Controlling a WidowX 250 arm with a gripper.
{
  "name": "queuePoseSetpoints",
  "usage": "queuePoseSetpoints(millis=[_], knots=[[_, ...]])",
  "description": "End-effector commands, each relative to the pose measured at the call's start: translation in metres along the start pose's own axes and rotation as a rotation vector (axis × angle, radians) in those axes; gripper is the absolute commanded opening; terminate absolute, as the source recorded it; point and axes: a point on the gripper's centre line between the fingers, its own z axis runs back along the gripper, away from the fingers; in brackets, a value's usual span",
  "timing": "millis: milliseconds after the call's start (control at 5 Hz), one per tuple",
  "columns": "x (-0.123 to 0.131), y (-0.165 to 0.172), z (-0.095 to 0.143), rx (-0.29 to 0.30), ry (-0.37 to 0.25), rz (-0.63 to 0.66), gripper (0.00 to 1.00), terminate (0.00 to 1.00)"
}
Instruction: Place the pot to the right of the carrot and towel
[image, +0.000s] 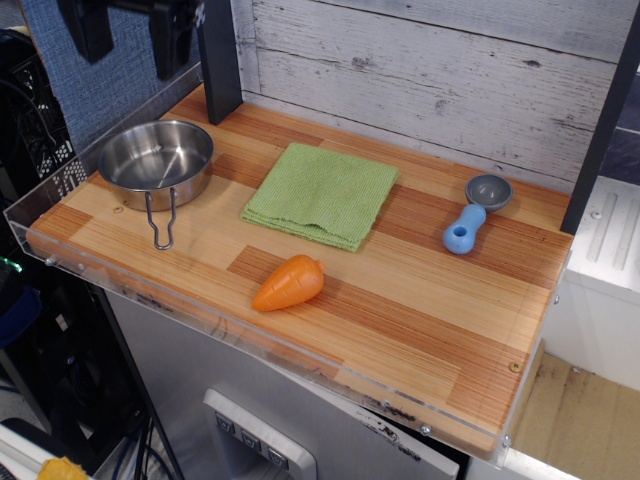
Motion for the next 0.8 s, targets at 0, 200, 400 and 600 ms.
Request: queuePoseSetpoints(millis=[0, 200, 400, 600], knots=[[0.027, 0.009, -0.038, 0.089, -0.013, 0.036, 1.00, 0.00], [0.038, 0.008, -0.066, 0.140, 0.021, 0.035, 1.00, 0.00], [0.042, 0.006, -0.095, 0.154, 0.067, 0.022, 1.00, 0.00], [0.040, -0.006, -0.111, 0.143, 0.103, 0.020, 1.00, 0.00]])
